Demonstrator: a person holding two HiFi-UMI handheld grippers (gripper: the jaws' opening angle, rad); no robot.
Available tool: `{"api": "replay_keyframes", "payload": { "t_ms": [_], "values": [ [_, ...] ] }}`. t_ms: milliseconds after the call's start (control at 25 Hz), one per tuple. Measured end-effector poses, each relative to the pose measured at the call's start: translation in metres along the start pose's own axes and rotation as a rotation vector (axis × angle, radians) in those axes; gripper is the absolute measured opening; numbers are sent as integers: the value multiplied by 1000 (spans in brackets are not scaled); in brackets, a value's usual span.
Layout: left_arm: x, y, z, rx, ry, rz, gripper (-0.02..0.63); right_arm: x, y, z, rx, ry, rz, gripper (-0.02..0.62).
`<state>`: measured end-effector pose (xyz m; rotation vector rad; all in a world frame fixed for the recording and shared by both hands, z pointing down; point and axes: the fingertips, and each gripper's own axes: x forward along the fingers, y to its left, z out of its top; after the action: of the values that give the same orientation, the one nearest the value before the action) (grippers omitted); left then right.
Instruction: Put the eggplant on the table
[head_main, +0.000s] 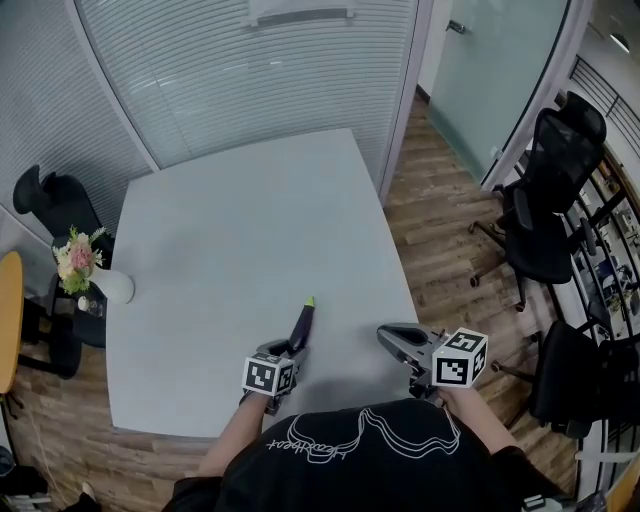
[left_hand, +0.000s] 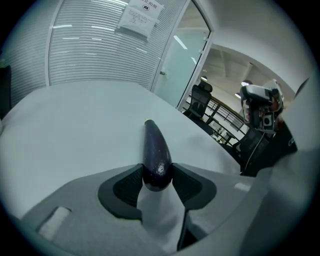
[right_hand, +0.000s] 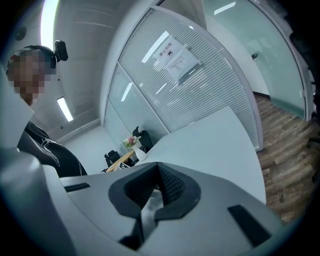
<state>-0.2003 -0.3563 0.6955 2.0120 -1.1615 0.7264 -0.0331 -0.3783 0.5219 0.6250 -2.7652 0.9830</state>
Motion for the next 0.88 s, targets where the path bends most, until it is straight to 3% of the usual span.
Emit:
{"api": "replay_keyframes", "payload": {
  "t_ms": [440, 720, 880],
  "values": [
    [8, 6, -14, 19, 44, 23, 192, -13, 2, 2, 17, -29, -19, 7],
    [7, 4, -14, 49, 20, 30, 193, -19, 2, -4, 38, -36, -33, 7],
    [4, 1, -6, 74, -35, 28, 230, -22, 3, -15, 46, -23, -35, 8]
  ]
}}
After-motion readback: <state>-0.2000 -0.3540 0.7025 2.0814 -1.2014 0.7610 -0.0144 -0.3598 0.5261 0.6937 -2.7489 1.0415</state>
